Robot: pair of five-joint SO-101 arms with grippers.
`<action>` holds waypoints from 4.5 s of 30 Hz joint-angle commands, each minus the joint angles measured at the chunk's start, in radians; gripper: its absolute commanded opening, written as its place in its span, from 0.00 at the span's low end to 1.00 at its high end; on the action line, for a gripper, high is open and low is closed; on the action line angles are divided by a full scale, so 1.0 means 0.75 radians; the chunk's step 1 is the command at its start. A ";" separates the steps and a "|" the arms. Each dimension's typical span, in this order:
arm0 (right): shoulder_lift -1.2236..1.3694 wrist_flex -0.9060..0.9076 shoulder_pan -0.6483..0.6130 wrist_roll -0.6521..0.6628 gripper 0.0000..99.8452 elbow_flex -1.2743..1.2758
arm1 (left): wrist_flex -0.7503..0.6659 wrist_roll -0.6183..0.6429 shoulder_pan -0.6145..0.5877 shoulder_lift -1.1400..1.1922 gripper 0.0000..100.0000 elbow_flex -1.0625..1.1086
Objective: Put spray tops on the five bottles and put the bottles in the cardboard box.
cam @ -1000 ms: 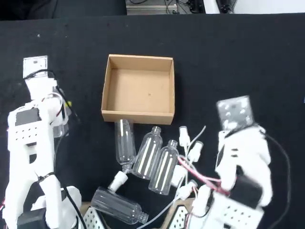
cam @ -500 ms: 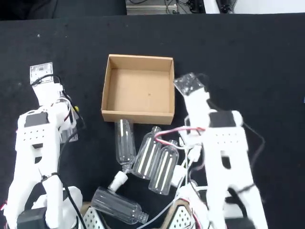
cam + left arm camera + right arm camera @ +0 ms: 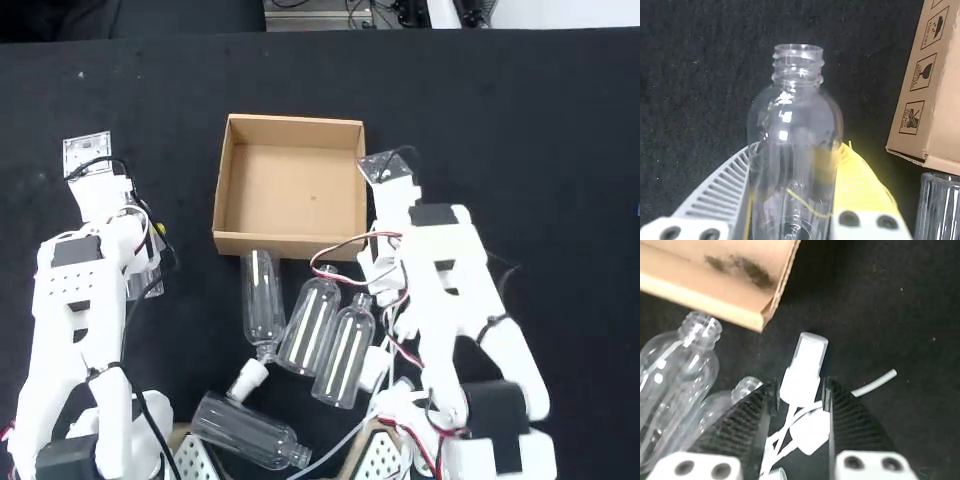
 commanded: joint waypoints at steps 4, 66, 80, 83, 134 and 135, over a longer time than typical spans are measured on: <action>0.103 -0.106 -0.016 -0.012 0.12 -0.048 | -0.025 0.016 -0.011 -0.020 0.07 -0.015; 0.390 -0.074 1.252 0.415 0.22 -0.289 | -0.029 0.004 -0.013 -0.020 0.07 0.021; 0.390 -0.078 1.133 0.415 0.18 -0.179 | -0.025 0.004 -0.015 -0.020 0.07 0.021; 0.390 -0.096 1.142 0.413 0.18 -0.175 | -0.023 0.004 -0.015 -0.020 0.07 0.021; -0.639 -0.288 -0.333 -0.227 0.01 -0.621 | -0.133 0.006 0.001 -0.691 0.07 0.361; -0.633 -0.342 -0.370 -0.227 0.01 -0.617 | -0.158 0.006 0.001 -0.757 0.07 0.402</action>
